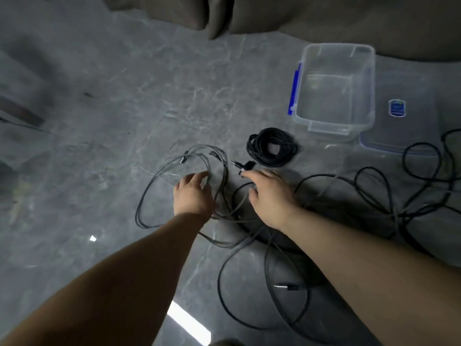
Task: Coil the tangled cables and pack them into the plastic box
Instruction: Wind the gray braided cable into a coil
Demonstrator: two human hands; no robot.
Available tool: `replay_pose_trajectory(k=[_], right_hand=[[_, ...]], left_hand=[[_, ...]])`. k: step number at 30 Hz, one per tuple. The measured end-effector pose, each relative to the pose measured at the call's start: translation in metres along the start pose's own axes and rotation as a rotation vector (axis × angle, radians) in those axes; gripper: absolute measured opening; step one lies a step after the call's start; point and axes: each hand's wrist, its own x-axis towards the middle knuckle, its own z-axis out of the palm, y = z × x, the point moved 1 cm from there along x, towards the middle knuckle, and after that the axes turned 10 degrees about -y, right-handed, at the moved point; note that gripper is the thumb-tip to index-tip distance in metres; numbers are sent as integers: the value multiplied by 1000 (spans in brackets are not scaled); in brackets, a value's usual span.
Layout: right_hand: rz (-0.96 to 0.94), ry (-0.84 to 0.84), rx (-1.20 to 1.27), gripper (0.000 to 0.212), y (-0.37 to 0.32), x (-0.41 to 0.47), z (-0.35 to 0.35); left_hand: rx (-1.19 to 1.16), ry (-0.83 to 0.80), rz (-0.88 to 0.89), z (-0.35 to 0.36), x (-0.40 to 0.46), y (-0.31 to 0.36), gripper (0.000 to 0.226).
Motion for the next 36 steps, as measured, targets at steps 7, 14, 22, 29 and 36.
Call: replay_pose_trajectory(k=[7,14,22,29,36], right_hand=[[46,60,86,38,-20,66,17],[128,-241,18,53,-31,116,46],[13,-64,-15,46,-36,99,27],[-142,52,8,37,-52,37,-35],[-169,178,34,35,-79,-63,-119]], left_hand=[[-52,-41,64,-2,29,-18,52],[-88,-54,96,3,49,-37,54],[-97,18,229,-12,38,-22,61],[-35,89,330,-56,4,40,64],[-28,185,460,-120,-74,111,39]])
